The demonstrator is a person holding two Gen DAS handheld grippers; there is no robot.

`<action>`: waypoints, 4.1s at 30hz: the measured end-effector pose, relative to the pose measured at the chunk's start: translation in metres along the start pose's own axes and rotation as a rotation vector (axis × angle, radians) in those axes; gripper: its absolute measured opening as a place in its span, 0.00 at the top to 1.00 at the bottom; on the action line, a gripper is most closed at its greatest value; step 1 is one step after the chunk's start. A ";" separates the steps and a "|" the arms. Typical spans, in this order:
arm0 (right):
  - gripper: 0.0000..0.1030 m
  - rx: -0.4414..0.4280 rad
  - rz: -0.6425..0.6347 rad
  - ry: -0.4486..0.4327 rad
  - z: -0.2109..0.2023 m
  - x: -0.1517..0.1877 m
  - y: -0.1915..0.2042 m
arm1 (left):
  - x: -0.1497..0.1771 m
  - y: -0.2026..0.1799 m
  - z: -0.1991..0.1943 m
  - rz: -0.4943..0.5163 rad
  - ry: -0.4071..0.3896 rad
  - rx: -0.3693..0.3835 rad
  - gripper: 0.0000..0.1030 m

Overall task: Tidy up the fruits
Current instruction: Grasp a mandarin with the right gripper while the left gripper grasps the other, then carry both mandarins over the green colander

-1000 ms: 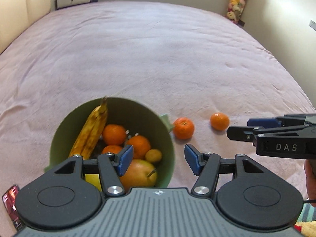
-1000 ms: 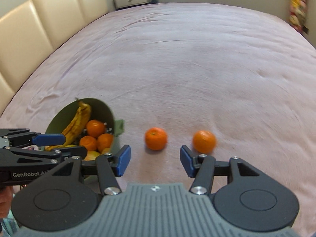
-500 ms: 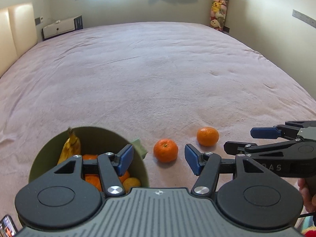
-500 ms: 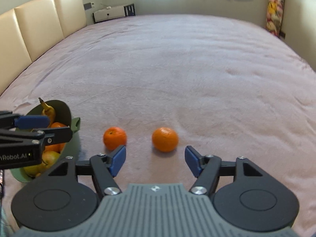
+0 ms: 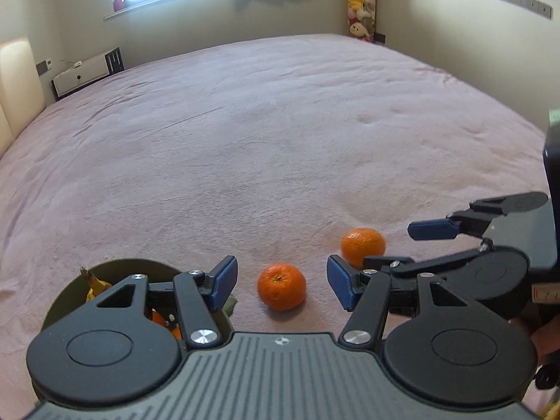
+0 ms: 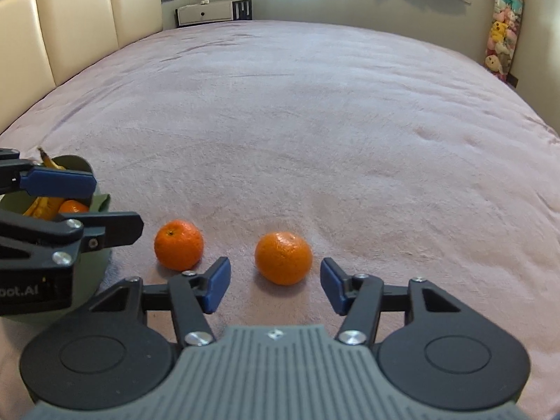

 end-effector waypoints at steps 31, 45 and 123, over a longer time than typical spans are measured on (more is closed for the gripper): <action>0.58 -0.040 0.152 0.077 0.042 -0.002 -0.031 | -0.001 -0.025 0.068 0.183 0.211 -0.094 0.39; 0.58 -0.033 0.161 0.094 0.044 -0.001 -0.031 | 0.009 -0.036 0.095 0.311 0.299 -0.159 0.42; 0.59 -0.288 -0.416 -0.050 -0.045 -0.084 0.172 | 0.011 0.181 -0.086 -0.634 0.116 -0.057 0.52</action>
Point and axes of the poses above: each gripper's, at about its wrist camera, not at the fingertips, and z roughly the way its jaws point, y to its left, x to its underside, the point moved 1 cm from there along z, roughly the way its jaws point, and after that the axes turned 9 degrees about -z, right-handed, at the moved point
